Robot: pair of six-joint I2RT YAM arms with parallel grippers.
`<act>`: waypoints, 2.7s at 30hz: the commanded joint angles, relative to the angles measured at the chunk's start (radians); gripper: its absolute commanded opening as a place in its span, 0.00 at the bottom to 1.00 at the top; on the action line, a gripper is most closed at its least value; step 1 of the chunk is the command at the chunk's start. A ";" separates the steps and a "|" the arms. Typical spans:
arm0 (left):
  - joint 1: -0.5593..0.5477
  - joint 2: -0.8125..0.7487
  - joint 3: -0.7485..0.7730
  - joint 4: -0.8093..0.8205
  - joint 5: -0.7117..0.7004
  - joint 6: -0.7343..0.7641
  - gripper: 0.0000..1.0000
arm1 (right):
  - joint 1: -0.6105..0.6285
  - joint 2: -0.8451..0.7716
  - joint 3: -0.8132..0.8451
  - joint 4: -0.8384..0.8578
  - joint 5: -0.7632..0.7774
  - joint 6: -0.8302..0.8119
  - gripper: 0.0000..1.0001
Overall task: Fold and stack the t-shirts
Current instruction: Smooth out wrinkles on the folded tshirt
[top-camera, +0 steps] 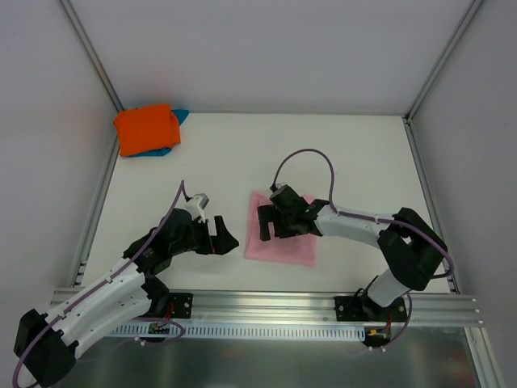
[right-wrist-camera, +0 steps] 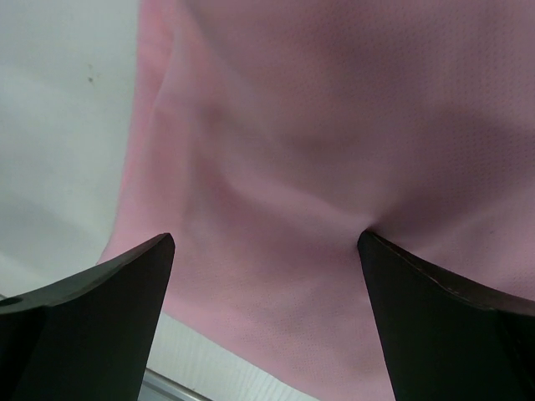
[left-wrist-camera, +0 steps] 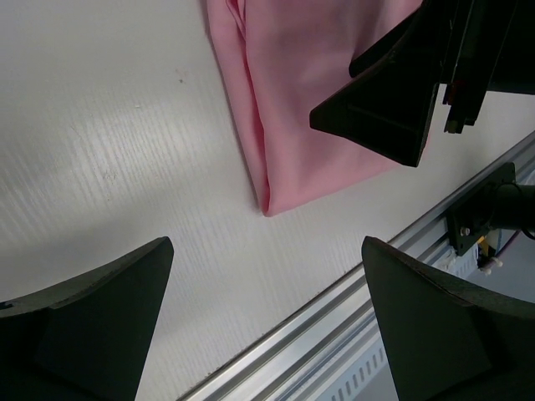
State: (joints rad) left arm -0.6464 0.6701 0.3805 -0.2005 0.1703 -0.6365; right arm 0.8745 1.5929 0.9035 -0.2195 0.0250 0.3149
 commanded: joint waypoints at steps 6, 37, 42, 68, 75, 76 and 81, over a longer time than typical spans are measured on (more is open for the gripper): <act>0.007 0.058 0.037 0.021 0.000 0.018 0.99 | 0.000 0.027 0.004 -0.041 0.084 -0.025 0.99; 0.007 0.220 0.127 0.043 0.046 0.064 0.99 | 0.026 -0.177 -0.166 -0.098 0.133 0.038 1.00; 0.007 0.197 0.143 0.010 0.037 0.069 0.98 | 0.024 -0.125 -0.170 -0.086 0.153 0.096 0.99; 0.017 0.330 0.120 0.114 0.046 0.072 0.99 | -0.060 -0.122 -0.130 -0.236 0.224 0.066 1.00; 0.031 0.485 0.120 0.327 0.135 0.020 0.99 | -0.039 -0.246 -0.063 -0.342 0.254 0.052 1.00; 0.031 0.499 0.121 0.340 0.141 0.018 0.99 | -0.039 -0.257 -0.052 -0.351 0.256 0.049 0.99; 0.033 0.579 0.158 0.365 0.179 0.023 0.99 | -0.013 -0.278 0.024 -0.391 0.244 0.039 0.99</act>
State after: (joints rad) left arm -0.6201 1.2289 0.4976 0.0826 0.2935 -0.5983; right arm 0.8375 1.3457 0.8524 -0.5602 0.2462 0.3714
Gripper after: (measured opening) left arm 0.986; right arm 0.993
